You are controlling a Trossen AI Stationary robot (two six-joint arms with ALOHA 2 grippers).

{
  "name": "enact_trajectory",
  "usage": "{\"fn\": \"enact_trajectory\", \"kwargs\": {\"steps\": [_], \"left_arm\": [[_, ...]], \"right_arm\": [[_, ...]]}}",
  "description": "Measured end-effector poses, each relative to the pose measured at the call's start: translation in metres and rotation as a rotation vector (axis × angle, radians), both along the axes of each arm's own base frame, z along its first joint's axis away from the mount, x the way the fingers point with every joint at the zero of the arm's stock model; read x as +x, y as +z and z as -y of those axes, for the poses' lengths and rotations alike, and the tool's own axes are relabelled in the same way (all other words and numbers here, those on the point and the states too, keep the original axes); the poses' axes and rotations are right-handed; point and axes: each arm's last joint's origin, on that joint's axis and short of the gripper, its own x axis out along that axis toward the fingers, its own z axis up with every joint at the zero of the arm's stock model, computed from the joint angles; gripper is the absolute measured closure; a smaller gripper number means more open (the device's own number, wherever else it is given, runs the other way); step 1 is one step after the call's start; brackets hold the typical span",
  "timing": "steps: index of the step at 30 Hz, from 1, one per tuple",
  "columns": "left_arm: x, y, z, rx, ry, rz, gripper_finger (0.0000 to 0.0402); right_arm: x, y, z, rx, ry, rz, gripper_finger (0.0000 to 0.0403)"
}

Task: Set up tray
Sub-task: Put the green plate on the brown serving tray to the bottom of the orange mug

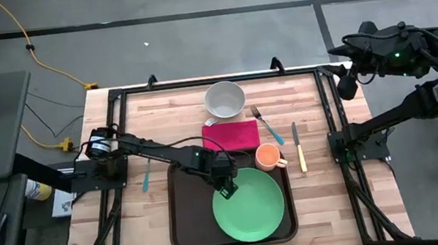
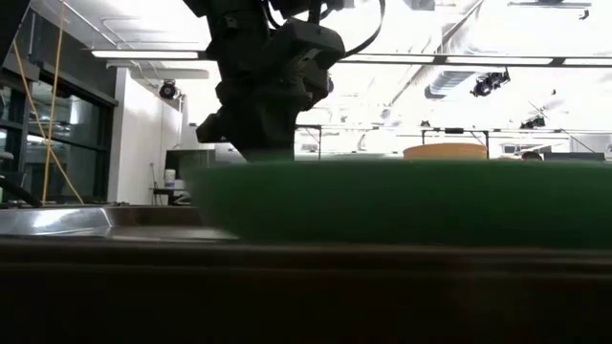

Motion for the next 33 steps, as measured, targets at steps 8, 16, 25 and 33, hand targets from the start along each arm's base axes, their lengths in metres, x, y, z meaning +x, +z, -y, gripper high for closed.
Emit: {"fn": "enact_trajectory", "kwargs": {"steps": [8, 16, 25, 33], "left_arm": [[0.007, 0.003, -0.006, 0.02, -0.036, 0.075, 0.0268], [0.001, 0.002, -0.012, 0.04, -0.04, 0.002, 0.0266], [-0.008, -0.001, -0.014, 0.07, -0.063, -0.087, 0.0294], [-0.016, -0.003, -0.011, 0.042, -0.14, -0.167, 0.0384]], "right_arm": [[0.0, 0.0, 0.0, -0.009, -0.002, -0.005, 0.0212], [0.0, 0.0, 0.0, -0.009, -0.001, -0.005, 0.0212], [0.0, 0.0, 0.0, -0.016, 0.005, -0.011, 0.0212], [0.0, 0.0, 0.0, -0.016, 0.005, -0.011, 0.0212]]}}
